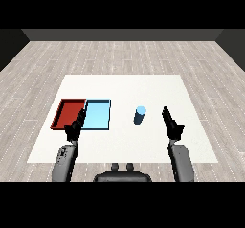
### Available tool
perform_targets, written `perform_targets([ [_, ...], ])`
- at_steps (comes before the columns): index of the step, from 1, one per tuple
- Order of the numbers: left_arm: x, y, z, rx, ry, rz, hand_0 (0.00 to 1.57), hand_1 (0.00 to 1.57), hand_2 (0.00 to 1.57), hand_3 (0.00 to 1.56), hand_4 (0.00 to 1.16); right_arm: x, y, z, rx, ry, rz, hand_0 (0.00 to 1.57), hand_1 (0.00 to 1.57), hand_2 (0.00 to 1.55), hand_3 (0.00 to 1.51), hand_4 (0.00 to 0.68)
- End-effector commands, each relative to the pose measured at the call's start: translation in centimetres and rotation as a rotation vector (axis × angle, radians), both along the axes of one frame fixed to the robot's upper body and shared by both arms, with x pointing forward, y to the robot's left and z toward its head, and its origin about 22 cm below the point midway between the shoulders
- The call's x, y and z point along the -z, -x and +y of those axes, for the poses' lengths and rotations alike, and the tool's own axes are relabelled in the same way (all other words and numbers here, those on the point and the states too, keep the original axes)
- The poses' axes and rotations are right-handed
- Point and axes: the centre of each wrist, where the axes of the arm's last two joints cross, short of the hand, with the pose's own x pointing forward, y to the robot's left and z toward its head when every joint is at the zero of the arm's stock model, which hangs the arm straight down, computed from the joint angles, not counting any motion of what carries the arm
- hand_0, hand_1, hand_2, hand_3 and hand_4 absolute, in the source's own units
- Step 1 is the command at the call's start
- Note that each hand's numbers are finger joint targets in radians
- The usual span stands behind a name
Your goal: Pick the blue can and put it in the blue box
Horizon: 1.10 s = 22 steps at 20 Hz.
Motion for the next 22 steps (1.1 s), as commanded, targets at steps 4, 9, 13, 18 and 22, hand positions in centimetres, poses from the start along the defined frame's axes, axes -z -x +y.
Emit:
perform_targets([
  [4,0.5,0.0,-0.3,-0.001,-0.002,0.011,0.00,0.00,0.00,0.00,0.00,0.1,-3.8,-1.6,0.014,0.003,0.015,0.00,0.00,0.00,0.00,0.000],
  [9,-1.7,-0.2,-1.8,-0.007,0.187,-0.409,0.00,0.00,0.00,0.00,0.00,-1.7,-4.1,-1.4,-0.116,-0.202,-0.257,0.00,0.00,0.00,0.00,0.000],
  [13,1.1,-0.2,0.0,0.004,0.204,-0.434,0.00,0.00,0.00,0.00,0.00,-1.2,-5.2,-3.7,-0.133,-0.247,-0.279,0.00,0.00,0.00,0.00,0.000],
  [18,1.6,0.2,-0.2,0.014,0.204,-0.435,0.00,0.00,0.00,0.00,0.00,0.5,-7.1,-2.6,-0.127,-0.236,-0.272,0.00,0.00,0.00,0.00,0.000],
  [22,1.2,-0.1,0.6,0.004,0.213,-0.451,0.00,0.00,0.00,0.00,0.00,1.5,-7.2,-0.1,-0.132,-0.223,-0.272,0.00,0.00,0.00,0.00,0.000],
])
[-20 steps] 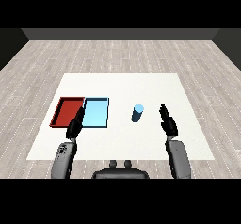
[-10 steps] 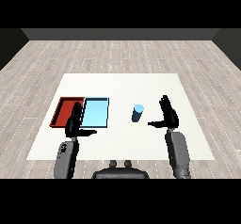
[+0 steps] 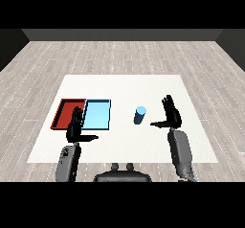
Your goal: Pick the blue can and put it in the blue box
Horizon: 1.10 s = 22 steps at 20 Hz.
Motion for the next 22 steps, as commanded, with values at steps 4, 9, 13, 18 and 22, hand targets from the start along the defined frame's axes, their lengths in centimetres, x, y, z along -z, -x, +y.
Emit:
perform_targets([
  [4,0.9,-0.6,0.3,-0.006,0.003,-0.002,0.00,0.00,0.00,0.00,0.00,1.8,1.1,-0.2,0.011,0.011,0.034,0.00,0.00,0.00,0.00,0.000],
  [9,-0.4,0.6,0.5,-0.007,-0.010,0.001,0.00,0.00,0.00,0.00,0.00,1.6,-1.8,0.2,-0.010,-0.039,0.070,0.00,0.00,0.00,0.00,0.000],
  [13,0.4,-0.9,1.1,0.007,0.017,0.000,0.00,0.00,0.00,0.00,0.00,3.2,-0.4,-1.1,0.005,-0.080,0.109,0.00,0.00,0.00,0.00,0.000],
  [18,-0.7,0.4,0.5,-0.011,0.027,0.005,0.00,0.00,0.00,0.00,0.00,3.3,-4.0,1.1,0.009,-0.092,0.160,0.00,0.00,0.00,0.00,0.000],
  [22,-0.5,-1.7,-0.4,-0.013,0.025,-0.011,0.00,0.00,0.00,0.00,0.00,5.8,-2.2,2.9,-0.004,-0.106,0.194,0.00,0.00,0.00,0.00,0.000],
])
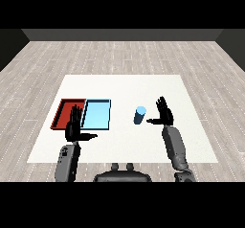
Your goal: Pick the blue can and put it in the blue box
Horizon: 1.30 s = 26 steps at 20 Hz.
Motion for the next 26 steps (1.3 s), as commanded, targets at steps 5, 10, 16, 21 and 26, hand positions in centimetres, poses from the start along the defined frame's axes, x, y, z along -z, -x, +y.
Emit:
perform_targets([
  [5,-1.4,-1.7,1.4,0.004,0.017,-0.017,0.00,0.00,0.00,0.00,0.00,1.3,-0.2,2.0,-0.006,0.001,0.068,0.00,0.00,0.00,0.00,0.000],
  [10,1.0,-1.7,-1.5,-0.005,0.015,-0.014,0.00,0.00,0.00,0.00,0.00,1.7,-0.9,0.8,-0.026,-0.031,0.065,0.00,0.00,0.00,0.00,0.000],
  [16,0.6,-1.0,-1.6,-0.024,-0.001,-0.017,0.00,0.00,0.00,0.00,0.00,3.9,-0.3,3.4,-0.037,-0.027,0.082,0.00,0.00,0.00,0.00,0.000],
  [21,-0.2,1.6,0.4,-0.030,0.008,-0.028,0.00,0.00,0.00,0.00,0.00,4.2,-1.8,4.2,-0.042,-0.018,0.097,0.00,0.00,0.00,0.00,0.000],
  [26,0.7,0.1,0.0,-0.004,0.006,-0.012,0.00,0.00,0.00,0.00,0.00,3.8,-2.3,5.3,-0.034,-0.043,0.107,0.00,0.00,0.00,0.00,0.000],
])
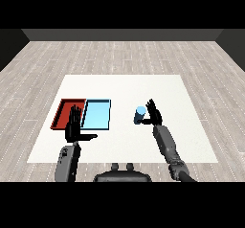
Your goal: Pick the blue can and put it in the blue box
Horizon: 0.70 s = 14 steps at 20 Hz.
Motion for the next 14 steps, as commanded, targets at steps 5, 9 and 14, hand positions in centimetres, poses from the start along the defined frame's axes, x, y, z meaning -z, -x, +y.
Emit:
perform_targets([
  [5,-0.5,2.5,1.6,-0.002,0.000,0.007,0.00,0.00,0.00,0.00,0.00,-0.6,-1.2,-0.1,-0.011,0.002,-0.006,0.00,0.00,0.00,0.00,0.000],
  [9,0.3,1.2,0.1,-0.022,-0.023,-0.006,0.00,0.00,0.00,0.00,0.00,-0.3,-0.7,2.6,-0.038,0.000,0.000,0.00,0.00,0.00,0.00,0.000],
  [14,-0.2,1.7,1.3,-0.024,-0.022,0.008,0.00,0.00,0.00,0.00,0.00,0.7,-1.0,3.6,-0.059,-0.007,0.013,0.00,0.00,0.00,0.00,0.000],
])
